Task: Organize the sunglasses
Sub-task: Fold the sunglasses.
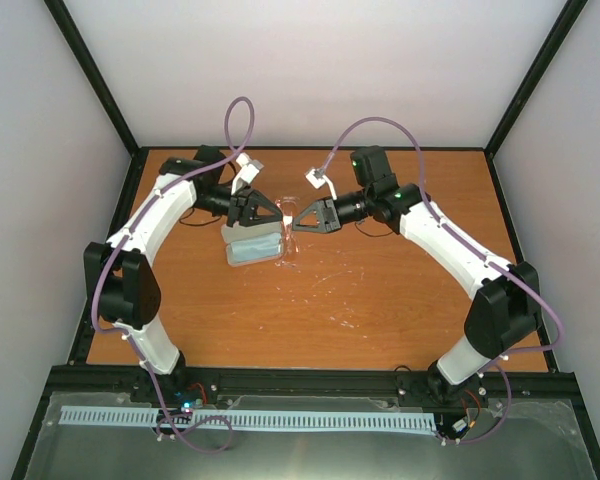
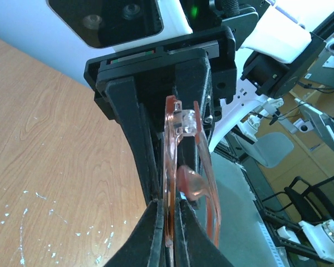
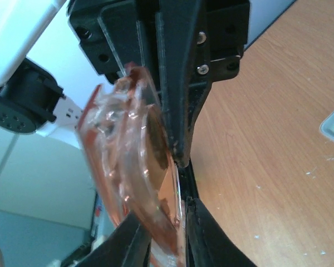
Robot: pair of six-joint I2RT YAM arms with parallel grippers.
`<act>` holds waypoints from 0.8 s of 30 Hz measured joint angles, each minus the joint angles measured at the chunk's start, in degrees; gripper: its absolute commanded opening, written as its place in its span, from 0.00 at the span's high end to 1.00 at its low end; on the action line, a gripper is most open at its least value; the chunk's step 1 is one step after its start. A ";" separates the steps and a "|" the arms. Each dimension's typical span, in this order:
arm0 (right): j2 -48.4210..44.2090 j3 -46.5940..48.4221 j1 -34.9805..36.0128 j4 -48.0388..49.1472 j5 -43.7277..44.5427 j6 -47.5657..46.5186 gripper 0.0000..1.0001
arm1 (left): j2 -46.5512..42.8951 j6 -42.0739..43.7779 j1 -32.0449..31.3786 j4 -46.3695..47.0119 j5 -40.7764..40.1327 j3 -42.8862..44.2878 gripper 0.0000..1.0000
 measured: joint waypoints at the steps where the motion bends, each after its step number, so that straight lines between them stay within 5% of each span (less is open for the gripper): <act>1: 0.09 0.09 0.04 -0.22 0.02 0.63 0.76 | 0.00 0.02 -0.09 0.61 -0.07 0.07 0.99; 10: -0.09 -0.96 -1.01 0.33 1.29 2.80 0.49 | 0.00 -3.28 0.57 5.95 2.34 0.13 0.99; 18: -10.12 -9.09 -11.47 4.13 3.74 6.99 0.49 | 0.00 -10.21 8.09 11.54 3.80 -0.09 0.99; 21: -15.17 -15.54 -12.13 14.27 4.90 13.94 0.64 | 0.00 -15.19 9.84 16.06 4.04 -0.09 0.99; 24: -18.18 -24.15 -11.37 28.22 7.15 23.65 0.61 | 0.31 -18.36 9.77 17.79 4.09 1.53 0.99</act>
